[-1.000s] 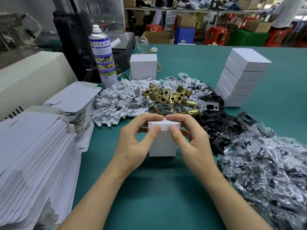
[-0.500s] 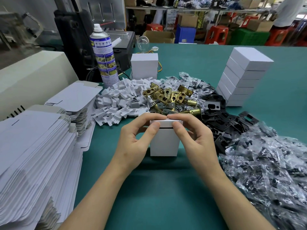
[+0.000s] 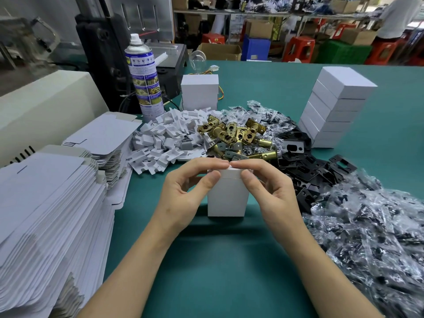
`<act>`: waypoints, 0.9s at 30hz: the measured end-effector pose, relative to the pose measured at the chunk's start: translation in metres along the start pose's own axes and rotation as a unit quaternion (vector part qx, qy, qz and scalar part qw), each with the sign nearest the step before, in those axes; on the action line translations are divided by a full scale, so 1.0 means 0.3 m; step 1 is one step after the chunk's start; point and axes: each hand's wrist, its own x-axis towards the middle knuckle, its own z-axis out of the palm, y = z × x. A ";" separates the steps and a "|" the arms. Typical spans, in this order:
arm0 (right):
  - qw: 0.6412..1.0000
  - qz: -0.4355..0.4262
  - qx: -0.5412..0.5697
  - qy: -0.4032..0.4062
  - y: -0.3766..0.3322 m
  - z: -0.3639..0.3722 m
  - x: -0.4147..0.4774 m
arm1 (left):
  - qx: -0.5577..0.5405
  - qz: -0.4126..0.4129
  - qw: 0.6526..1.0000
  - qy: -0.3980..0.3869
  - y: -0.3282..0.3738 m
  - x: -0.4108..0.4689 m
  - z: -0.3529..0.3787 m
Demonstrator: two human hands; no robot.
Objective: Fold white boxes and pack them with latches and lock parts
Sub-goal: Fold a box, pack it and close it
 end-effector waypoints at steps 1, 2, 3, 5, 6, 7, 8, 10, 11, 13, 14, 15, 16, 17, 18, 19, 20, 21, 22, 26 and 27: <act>1.000 0.000 0.000 -0.001 -0.002 -0.001 0.000 | -0.006 -0.005 1.000 -0.003 0.003 0.000 -0.002; 1.000 0.000 -0.001 -0.001 -0.004 -0.001 0.000 | -0.010 -0.009 1.000 -0.005 0.004 0.000 -0.003; 1.000 0.000 -0.005 -0.002 -0.006 -0.002 0.000 | -0.011 -0.012 1.000 -0.005 0.005 0.000 -0.004; 1.000 0.002 -0.017 0.000 -0.006 -0.003 0.000 | -0.010 -0.017 1.000 -0.002 0.005 0.001 -0.003; 1.000 0.002 -0.023 0.004 -0.006 -0.003 -0.001 | -0.007 -0.019 1.000 0.001 0.003 0.001 -0.001; 1.000 0.002 -0.026 0.008 -0.006 -0.003 -0.002 | -0.004 -0.021 1.000 0.006 0.002 0.002 0.001; 1.000 0.001 -0.028 0.013 -0.006 0.000 -0.002 | -0.002 -0.022 1.000 0.012 0.002 0.001 0.002; 0.999 -0.002 -0.031 0.024 -0.007 0.005 -0.004 | 0.001 -0.020 1.000 0.021 0.006 0.001 0.005; 0.999 -0.004 -0.034 0.030 -0.008 0.009 -0.005 | 0.004 -0.017 1.000 0.025 0.008 -0.001 0.006; 0.998 -0.006 -0.041 0.043 -0.007 0.014 -0.007 | 0.018 -0.012 0.999 0.030 0.011 -0.003 0.009; 0.998 -0.007 -0.046 0.048 -0.006 0.015 -0.007 | 0.024 -0.010 0.999 0.030 0.012 -0.004 0.011; 0.997 -0.008 -0.049 0.052 -0.005 0.015 -0.009 | 0.028 -0.010 0.999 0.030 0.012 -0.004 0.013; 0.997 -0.008 -0.052 0.055 -0.003 0.015 -0.010 | 0.029 -0.010 0.999 0.031 0.011 -0.004 0.013; 0.997 -0.008 -0.055 0.056 -0.002 0.015 -0.010 | 0.029 -0.010 0.999 0.032 0.011 -0.004 0.012; 0.996 -0.010 -0.061 0.057 0.000 0.014 -0.010 | 0.031 -0.008 0.999 0.032 0.011 -0.003 0.010; 0.996 -0.016 -0.070 0.057 0.001 0.012 -0.010 | 0.033 -0.003 0.999 0.030 0.010 -0.002 0.009; 0.995 -0.026 -0.079 0.057 0.002 0.011 -0.010 | 0.036 0.002 0.999 0.028 0.007 -0.002 0.006; 0.994 -0.038 -0.086 0.056 0.001 0.009 -0.009 | 0.039 0.009 0.999 0.025 0.004 -0.002 0.004; 0.993 -0.048 -0.092 0.054 0.001 0.006 -0.008 | 0.044 0.016 0.999 0.020 0.000 -0.001 0.002; 0.992 -0.068 -0.102 0.021 0.008 -0.010 -0.005 | 0.071 0.037 0.997 0.009 -0.006 0.003 -0.014; 0.992 -0.071 -0.106 0.015 0.011 -0.014 -0.004 | 0.079 0.040 0.996 0.011 -0.006 0.005 -0.018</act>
